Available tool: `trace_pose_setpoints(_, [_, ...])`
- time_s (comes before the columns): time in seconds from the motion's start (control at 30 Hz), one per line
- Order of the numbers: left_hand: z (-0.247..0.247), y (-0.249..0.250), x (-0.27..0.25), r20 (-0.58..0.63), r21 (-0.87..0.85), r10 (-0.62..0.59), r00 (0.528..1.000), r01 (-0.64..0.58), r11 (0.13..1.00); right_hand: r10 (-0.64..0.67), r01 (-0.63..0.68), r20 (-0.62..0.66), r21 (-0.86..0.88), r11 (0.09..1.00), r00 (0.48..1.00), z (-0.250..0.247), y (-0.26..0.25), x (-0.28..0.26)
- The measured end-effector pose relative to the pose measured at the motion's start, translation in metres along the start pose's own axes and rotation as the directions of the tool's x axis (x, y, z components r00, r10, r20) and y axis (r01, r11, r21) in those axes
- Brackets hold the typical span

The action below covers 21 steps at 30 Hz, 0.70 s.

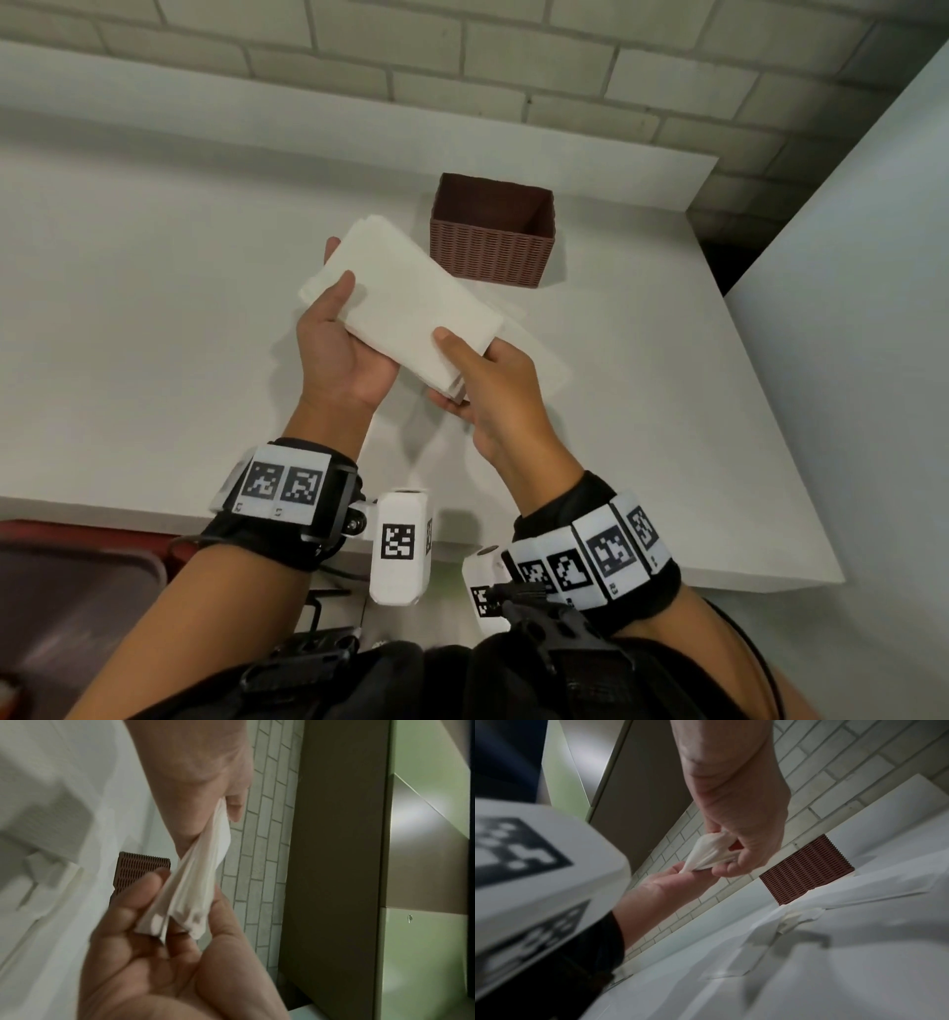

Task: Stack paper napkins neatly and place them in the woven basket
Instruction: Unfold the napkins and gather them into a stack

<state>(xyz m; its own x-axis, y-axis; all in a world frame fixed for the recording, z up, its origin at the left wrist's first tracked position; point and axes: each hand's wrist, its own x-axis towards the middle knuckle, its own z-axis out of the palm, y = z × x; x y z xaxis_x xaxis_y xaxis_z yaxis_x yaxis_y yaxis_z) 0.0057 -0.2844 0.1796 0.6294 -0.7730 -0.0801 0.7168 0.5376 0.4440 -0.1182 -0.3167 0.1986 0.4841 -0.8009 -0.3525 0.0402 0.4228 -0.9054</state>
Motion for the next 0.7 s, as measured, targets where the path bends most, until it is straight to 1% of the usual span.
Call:
trace_pose_setpoints(0.1, [-0.005,0.0,-0.001,0.006,-0.03,-0.009,1.0,0.009,0.999,-0.022,0.022,0.008,-0.008,1.0,1.0,0.004,0.001,0.001])
trace_pose_setpoints(0.2, [-0.011,-0.002,-0.002,0.029,-0.12,-0.053,0.998,0.056,0.991,-0.005,0.005,0.039,0.003,1.0,0.999,0.008,0.004,0.001])
trace_pose_setpoints(0.27, [-0.016,-0.004,-0.002,0.044,-0.129,-0.077,0.996,0.082,0.988,-0.002,0.001,0.052,0.018,1.0,0.999,0.009,0.007,0.003])
trace_pose_setpoints(0.37, [-0.017,-0.001,-0.003,0.037,-0.068,-0.072,0.997,0.075,0.995,0.003,-0.005,0.063,0.032,0.999,0.998,0.011,0.01,0.003])
trace_pose_setpoints(0.5, [-0.019,0.004,-0.002,0.009,-0.036,-0.061,0.998,0.061,0.997,-0.041,0.041,-0.01,-0.018,0.999,0.999,0.013,0.017,0.003])
trace_pose_setpoints(0.6, [-0.022,0.008,-0.004,0.024,-0.035,-0.052,0.998,0.052,0.998,-0.041,0.04,-0.038,-0.021,0.999,0.998,0.017,0.022,0.004])
trace_pose_setpoints(0.7, [-0.019,-0.001,-0.01,0.039,0.058,-0.083,0.996,0.081,0.995,-0.027,0.027,-0.071,-0.003,1.0,0.997,0.024,0.027,0.005])
